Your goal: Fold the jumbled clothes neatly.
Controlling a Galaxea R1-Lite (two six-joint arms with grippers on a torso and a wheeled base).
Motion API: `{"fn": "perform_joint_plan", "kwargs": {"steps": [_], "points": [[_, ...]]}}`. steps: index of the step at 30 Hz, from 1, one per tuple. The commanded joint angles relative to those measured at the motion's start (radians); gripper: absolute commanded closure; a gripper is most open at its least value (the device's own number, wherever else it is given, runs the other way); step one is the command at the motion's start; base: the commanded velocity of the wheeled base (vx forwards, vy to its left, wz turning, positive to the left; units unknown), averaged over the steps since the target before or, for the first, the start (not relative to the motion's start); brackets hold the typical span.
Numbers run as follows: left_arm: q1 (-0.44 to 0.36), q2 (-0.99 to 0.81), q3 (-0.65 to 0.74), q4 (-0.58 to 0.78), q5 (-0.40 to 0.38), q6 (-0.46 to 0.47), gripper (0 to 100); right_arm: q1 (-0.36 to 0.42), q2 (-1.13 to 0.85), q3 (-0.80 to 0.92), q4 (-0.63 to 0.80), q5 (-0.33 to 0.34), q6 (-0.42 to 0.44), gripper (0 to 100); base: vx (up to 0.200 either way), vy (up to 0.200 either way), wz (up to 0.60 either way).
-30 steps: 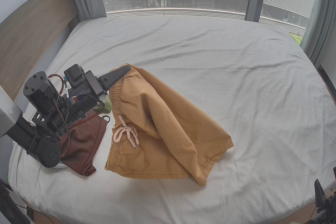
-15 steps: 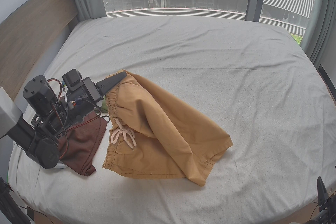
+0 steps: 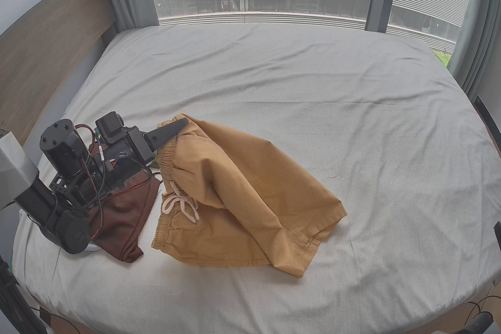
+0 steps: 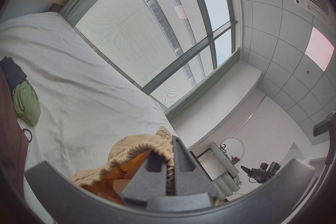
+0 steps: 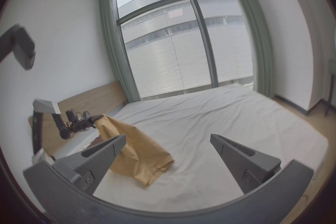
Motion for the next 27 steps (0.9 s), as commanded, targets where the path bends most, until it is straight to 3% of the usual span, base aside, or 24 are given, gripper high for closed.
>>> {"fn": "perform_joint_plan", "kwargs": {"steps": [1, 8, 20, 27], "points": [[0.016, 0.013, 0.006, -0.001, -0.002, 0.010, 100, 0.120, 0.391, -0.082, -0.151, 0.099, 0.152, 0, 0.000, 0.000, 0.00], [0.015, 0.012, 0.004, -0.001, -0.004, 0.010, 100, 0.184, 0.631, -0.134, -0.319, 0.104, 0.156, 0, 0.000, 0.000, 0.00], [0.015, 0.016, 0.004, -0.001, -0.002, 0.010, 100, 0.270, 1.013, -0.191, -0.477, 0.113, 0.164, 0, 0.000, 0.000, 0.00], [0.015, 0.016, 0.007, -0.001, -0.002, 0.011, 100, 0.307, 1.191, -0.148, -0.655, 0.151, 0.247, 0, 0.000, 0.000, 0.00]]}}
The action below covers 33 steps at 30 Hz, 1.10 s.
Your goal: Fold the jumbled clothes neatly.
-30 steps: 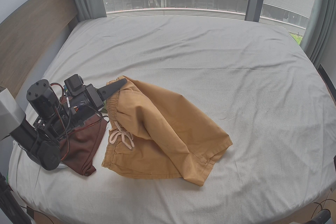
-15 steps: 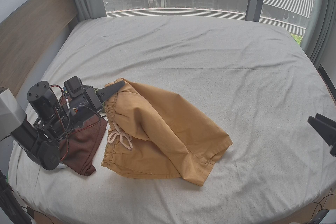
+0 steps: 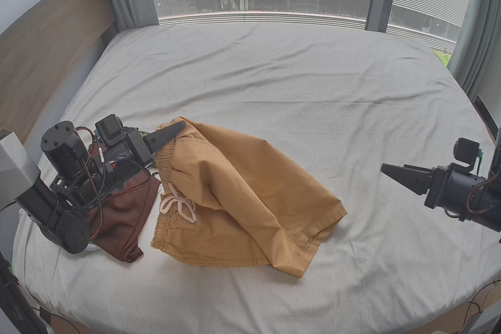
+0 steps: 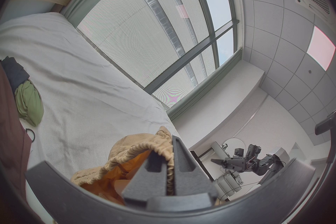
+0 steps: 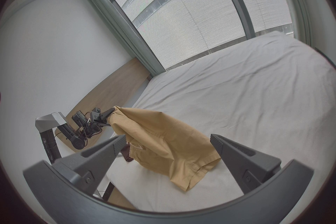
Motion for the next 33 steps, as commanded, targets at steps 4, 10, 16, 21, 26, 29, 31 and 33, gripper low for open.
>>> {"fn": "perform_joint_plan", "kwargs": {"steps": [4, 10, 16, 21, 26, 29, 31, 33], "points": [[-0.002, 0.006, 0.006, -0.001, 0.000, 0.001, 100, 0.063, 0.260, 0.040, -0.148, 0.020, 0.085, 0, 0.000, 0.000, 0.00], [-0.003, 0.015, 0.006, -0.001, 0.000, 0.004, 100, 0.079, 0.401, 0.076, -0.305, 0.020, 0.141, 0, 0.000, 0.000, 0.00], [-0.005, 0.013, 0.006, -0.001, 0.000, 0.004, 100, 0.080, 0.532, 0.103, -0.415, 0.017, 0.161, 0, 0.000, 0.000, 0.00], [-0.006, 0.012, 0.004, -0.001, 0.000, 0.004, 100, 0.099, 0.622, 0.107, -0.495, 0.017, 0.207, 0, 0.000, 0.000, 0.00], [-0.008, 0.010, 0.006, -0.001, 0.000, 0.004, 100, 0.119, 0.714, 0.109, -0.607, 0.016, 0.262, 0, 0.000, 0.000, 0.00], [-0.008, 0.010, 0.006, -0.001, 0.000, 0.004, 100, 0.119, 0.754, 0.109, -0.647, 0.014, 0.262, 0, 0.000, 0.000, 0.00], [-0.008, 0.010, 0.006, -0.001, 0.000, 0.004, 100, 0.119, 0.803, 0.107, -0.688, 0.014, 0.262, 0, 0.000, 0.000, 0.00], [-0.008, 0.010, 0.006, -0.001, 0.000, 0.004, 100, 0.119, 0.834, 0.106, -0.697, 0.014, 0.262, 0, 0.000, 0.000, 0.00]]}}
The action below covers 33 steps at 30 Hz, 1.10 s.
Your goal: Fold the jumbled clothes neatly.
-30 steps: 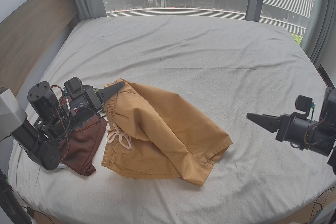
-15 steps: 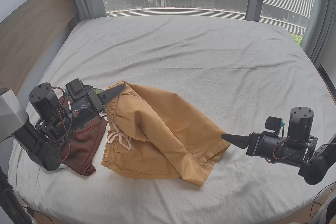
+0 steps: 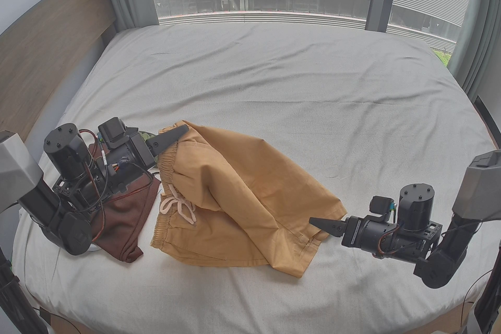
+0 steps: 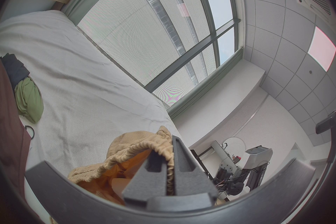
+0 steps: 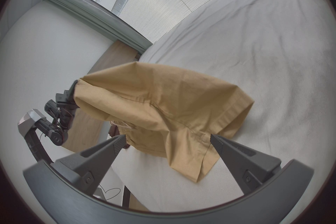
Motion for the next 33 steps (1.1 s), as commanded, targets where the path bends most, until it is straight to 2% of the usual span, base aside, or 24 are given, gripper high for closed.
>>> {"fn": "perform_joint_plan", "kwargs": {"steps": [1, 15, 33], "points": [[-0.001, -0.001, 0.000, -0.001, 0.000, -0.001, 100, 0.004, 0.119, -0.005, -0.024, 0.001, 0.001, 0, 0.000, 0.000, 0.00], [-0.001, -0.001, 0.000, -0.001, 0.000, -0.001, 100, 0.002, 0.322, -0.103, -0.090, -0.004, 0.023, 0, 0.000, 0.000, 0.00], [-0.001, -0.009, 0.002, -0.001, 0.000, -0.002, 100, 0.002, 0.435, -0.273, -0.076, -0.019, 0.043, 0, 0.000, 0.000, 0.00]]}}
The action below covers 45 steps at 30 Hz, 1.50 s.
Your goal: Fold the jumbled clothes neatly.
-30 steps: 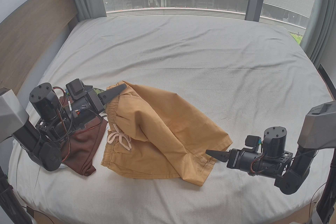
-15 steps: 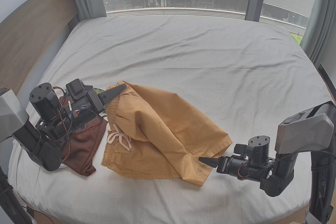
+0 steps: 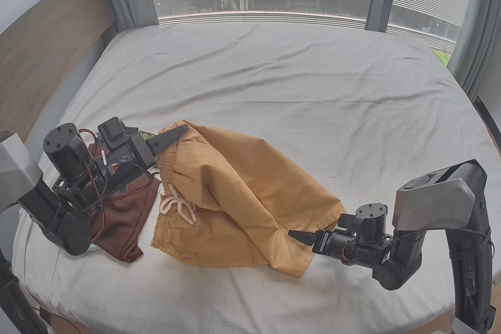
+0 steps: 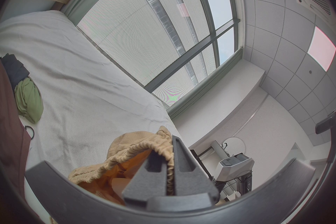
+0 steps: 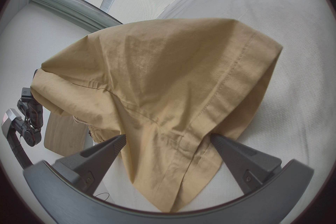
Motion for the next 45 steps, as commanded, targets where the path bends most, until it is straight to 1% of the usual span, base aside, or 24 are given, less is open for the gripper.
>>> {"fn": "perform_joint_plan", "kwargs": {"steps": [1, 7, 8, 14, 15, 17, 23, 26, 28, 30, 31, 33, 35, 39, 42, 45], "points": [[-0.001, -0.006, 0.001, -0.001, 0.000, -0.002, 100, 0.002, 0.036, -0.041, 0.001, -0.002, 0.000, 0, 0.000, 0.000, 0.00], [-0.006, -0.003, 0.002, -0.001, 0.000, 0.000, 100, 0.000, 0.067, -0.088, -0.013, -0.002, 0.000, 0, 0.000, 0.000, 0.00], [-0.007, -0.003, 0.002, -0.001, 0.000, -0.002, 100, 0.000, 0.067, -0.090, -0.013, -0.002, 0.000, 100, 0.000, 0.000, 0.00], [-0.007, 0.005, 0.008, -0.001, 0.000, -0.002, 100, -0.004, 0.069, -0.104, -0.039, 0.000, 0.000, 100, 0.000, 0.000, 0.00], [-0.006, 0.009, 0.010, -0.001, 0.000, -0.002, 100, -0.008, 0.069, -0.101, -0.073, 0.000, 0.002, 100, 0.000, 0.000, 0.00], [-0.006, 0.028, 0.010, -0.001, 0.003, 0.000, 100, -0.011, 0.067, -0.091, -0.096, 0.000, 0.005, 100, 0.000, 0.000, 0.00], [-0.003, 0.058, 0.012, -0.002, 0.011, 0.003, 100, -0.035, 0.001, -0.029, -0.099, 0.006, 0.051, 100, 0.000, 0.000, 0.00], [-0.001, 0.060, 0.015, -0.002, 0.012, 0.003, 100, -0.077, -0.083, 0.001, -0.099, 0.038, 0.089, 100, 0.000, 0.000, 0.00], [-0.001, 0.062, 0.015, -0.002, 0.014, 0.004, 100, -0.084, -0.099, 0.004, -0.098, 0.050, 0.096, 100, 0.000, 0.000, 0.00], [0.005, 0.066, 0.016, -0.002, 0.014, 0.004, 100, -0.121, -0.162, 0.022, -0.098, 0.103, 0.122, 100, 0.000, 0.000, 0.00], [0.005, 0.066, 0.016, -0.002, 0.014, 0.004, 100, -0.121, -0.162, 0.022, -0.098, 0.103, 0.122, 100, 0.000, 0.000, 0.00], [0.008, 0.078, 0.016, -0.002, 0.014, 0.006, 100, -0.158, -0.203, 0.040, -0.098, 0.153, 0.128, 100, 0.000, 0.000, 0.00], [0.008, 0.083, 0.016, -0.002, 0.014, 0.006, 100, -0.170, -0.203, 0.051, -0.098, 0.170, 0.128, 100, 0.000, 0.000, 0.00], [0.007, 0.092, 0.016, -0.002, 0.014, 0.016, 100, -0.170, -0.169, 0.060, -0.099, 0.181, 0.128, 100, 0.000, 0.000, 0.00], [0.007, 0.100, 0.016, -0.002, 0.012, 0.032, 100, -0.159, -0.093, 0.050, -0.101, 0.181, 0.125, 100, 0.000, 0.000, 0.00], [0.007, 0.100, 0.016, -0.002, 0.009, 0.038, 100, -0.150, -0.059, 0.040, -0.104, 0.181, 0.120, 100, 0.000, 0.000, 0.00]]}}
